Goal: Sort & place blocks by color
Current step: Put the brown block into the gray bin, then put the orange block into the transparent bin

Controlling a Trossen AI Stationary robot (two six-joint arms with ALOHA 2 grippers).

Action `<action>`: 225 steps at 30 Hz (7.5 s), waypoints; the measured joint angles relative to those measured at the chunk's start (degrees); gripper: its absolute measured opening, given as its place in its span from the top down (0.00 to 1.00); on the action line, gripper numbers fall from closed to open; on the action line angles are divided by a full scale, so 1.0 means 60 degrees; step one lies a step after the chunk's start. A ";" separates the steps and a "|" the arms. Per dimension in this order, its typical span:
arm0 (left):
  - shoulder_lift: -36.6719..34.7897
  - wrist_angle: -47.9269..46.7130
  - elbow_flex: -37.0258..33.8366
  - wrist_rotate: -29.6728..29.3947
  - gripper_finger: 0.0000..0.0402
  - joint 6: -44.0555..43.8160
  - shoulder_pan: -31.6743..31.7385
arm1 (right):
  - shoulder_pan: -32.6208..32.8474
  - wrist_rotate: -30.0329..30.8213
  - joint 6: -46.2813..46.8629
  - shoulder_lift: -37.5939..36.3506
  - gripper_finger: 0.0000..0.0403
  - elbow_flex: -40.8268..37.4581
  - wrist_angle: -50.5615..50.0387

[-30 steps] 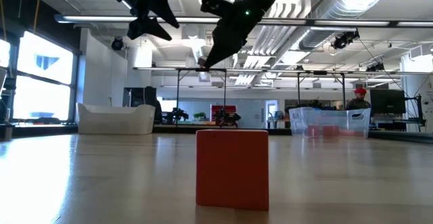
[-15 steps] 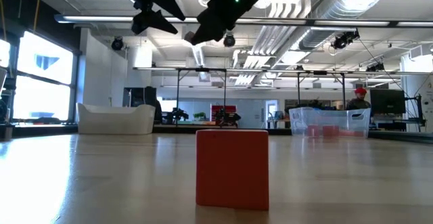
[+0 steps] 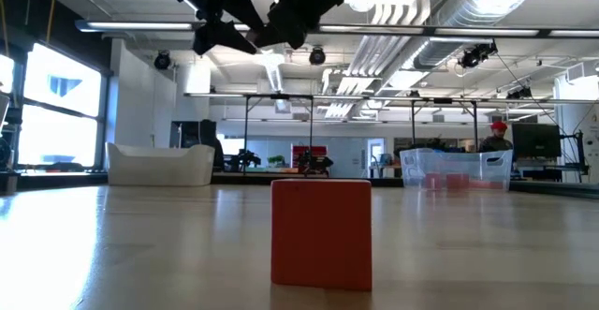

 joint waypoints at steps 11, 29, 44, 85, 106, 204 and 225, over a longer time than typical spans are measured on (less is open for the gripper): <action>0.0179 0.0309 -0.0003 -0.0004 0.55 0.0251 0.0000 | 0.0062 0.0631 -0.0066 0.0000 0.75 0.0000 -0.0072; 0.0175 0.0100 -0.0003 -0.0045 0.93 0.1622 0.0004 | 0.0157 0.0649 0.0054 0.0000 0.55 0.0000 -0.0231; -0.0158 -0.3062 -0.0003 0.0085 0.91 0.1456 -0.1286 | 0.0775 0.2281 0.0465 0.0000 0.47 0.0000 -0.1342; -0.0856 -0.4414 -0.1560 -0.1373 0.91 -0.6186 -1.0311 | 0.2278 -0.6156 0.7952 0.0000 0.47 0.0000 -0.5156; -0.0852 -0.3264 -0.2905 -0.0886 0.87 -0.6535 -1.0863 | 0.4067 -0.4778 1.0354 0.0000 0.47 0.0000 -0.5493; -0.0983 -0.2714 -0.3005 -0.0500 0.48 -0.5799 -1.0502 | 0.4455 -0.3419 1.0444 0.1379 0.74 -0.0007 -0.5303; -0.2519 -0.0367 -0.2998 -0.4522 0.48 0.0193 -0.8261 | 0.2362 -0.1011 0.9105 -0.0061 0.74 0.0000 -0.8957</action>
